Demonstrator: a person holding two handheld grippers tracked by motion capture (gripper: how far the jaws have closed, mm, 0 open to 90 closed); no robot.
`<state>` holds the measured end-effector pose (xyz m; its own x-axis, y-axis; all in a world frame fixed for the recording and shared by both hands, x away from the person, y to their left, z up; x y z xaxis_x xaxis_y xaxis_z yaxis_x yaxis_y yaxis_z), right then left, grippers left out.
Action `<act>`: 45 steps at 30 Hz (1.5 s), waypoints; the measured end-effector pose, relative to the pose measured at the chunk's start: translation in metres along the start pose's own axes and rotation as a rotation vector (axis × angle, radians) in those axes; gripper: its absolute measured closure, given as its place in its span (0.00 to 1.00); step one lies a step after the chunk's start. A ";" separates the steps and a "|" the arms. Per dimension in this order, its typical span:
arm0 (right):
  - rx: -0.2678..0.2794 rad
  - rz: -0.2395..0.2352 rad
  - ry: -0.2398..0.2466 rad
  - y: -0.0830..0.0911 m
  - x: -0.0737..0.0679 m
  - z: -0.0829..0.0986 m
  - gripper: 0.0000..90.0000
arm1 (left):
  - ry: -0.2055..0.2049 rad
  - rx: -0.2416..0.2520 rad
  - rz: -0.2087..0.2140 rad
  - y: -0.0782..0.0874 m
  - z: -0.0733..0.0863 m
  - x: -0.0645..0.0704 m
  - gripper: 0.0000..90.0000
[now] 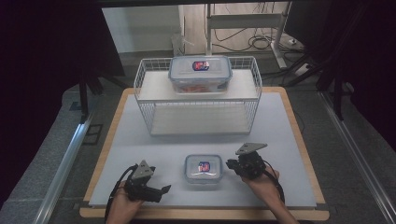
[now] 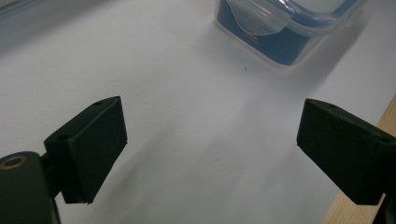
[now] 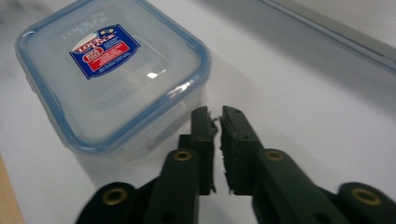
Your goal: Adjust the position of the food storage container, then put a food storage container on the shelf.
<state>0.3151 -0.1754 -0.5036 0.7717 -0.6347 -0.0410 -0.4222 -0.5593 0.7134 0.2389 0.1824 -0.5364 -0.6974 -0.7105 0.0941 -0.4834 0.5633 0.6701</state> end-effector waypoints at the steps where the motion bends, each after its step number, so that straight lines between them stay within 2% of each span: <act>1: 0.004 0.005 0.002 0.002 0.001 0.001 0.87 | 0.001 -0.001 0.000 0.000 0.000 0.000 0.09; 10: 0.040 0.021 0.026 0.019 0.003 0.010 0.64 | -0.001 -0.007 -0.009 0.002 0.001 -0.001 0.11; 14: 0.054 0.018 0.016 0.025 0.004 0.014 0.54 | 0.000 -0.009 -0.009 0.003 0.001 -0.001 0.11; 23: 0.104 0.017 0.000 0.032 0.000 0.021 0.34 | -0.026 -0.024 -0.023 0.002 0.002 0.000 0.11; 28: 0.109 0.009 -0.003 0.032 -0.002 0.025 0.28 | -0.026 -0.011 -0.031 0.002 0.003 -0.002 0.11; 34: 0.104 0.017 -0.010 0.031 0.000 0.029 0.25 | -0.024 0.001 -0.035 0.002 0.005 -0.004 0.11; 39: 0.103 0.020 -0.005 0.031 0.000 0.028 0.24 | -0.029 0.058 0.005 0.005 0.004 -0.006 0.11; 42: 0.103 0.020 -0.002 0.030 0.000 0.027 0.24 | 0.002 0.086 0.030 0.005 0.004 -0.008 0.11; 45: 0.099 0.023 0.007 0.029 -0.002 0.025 0.23 | 0.017 0.098 0.031 0.007 0.003 -0.008 0.10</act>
<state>0.2894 -0.2037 -0.5003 0.7644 -0.6444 -0.0208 -0.4843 -0.5952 0.6413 0.2396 0.1933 -0.5346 -0.7042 -0.6986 0.1266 -0.5116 0.6230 0.5917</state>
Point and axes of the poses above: each handheld gripper's, and its own axes: y roughly backward along the jaws, z roughly out of its underside, x roughly to its right, the point moved 1 cm from there along -y, roughly forward along the jaws, and after that the axes turned 1 degree about z, right-handed, at the moved point
